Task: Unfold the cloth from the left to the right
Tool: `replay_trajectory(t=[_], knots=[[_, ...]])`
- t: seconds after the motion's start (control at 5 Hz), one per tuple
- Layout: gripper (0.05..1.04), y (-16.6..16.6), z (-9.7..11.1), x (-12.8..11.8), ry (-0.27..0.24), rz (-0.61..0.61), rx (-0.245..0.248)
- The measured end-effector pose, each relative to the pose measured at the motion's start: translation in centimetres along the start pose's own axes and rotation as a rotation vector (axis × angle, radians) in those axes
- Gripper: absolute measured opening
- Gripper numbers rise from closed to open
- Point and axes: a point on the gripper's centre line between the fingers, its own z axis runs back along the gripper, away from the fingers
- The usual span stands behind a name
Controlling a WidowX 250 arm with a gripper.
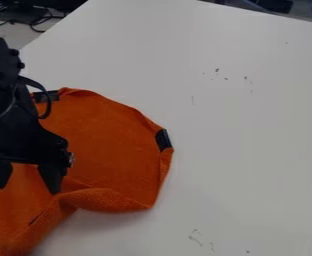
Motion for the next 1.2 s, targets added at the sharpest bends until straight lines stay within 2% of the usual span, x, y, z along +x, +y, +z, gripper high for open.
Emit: replay_trajectory(t=[1.0, 1.2], knots=[[1.001, 0.0, -0.2, -0.3, 0.01, -0.022, -0.021], [1.001, 0.2, -0.6, 1.0, 0.069, -0.032, -0.01]])
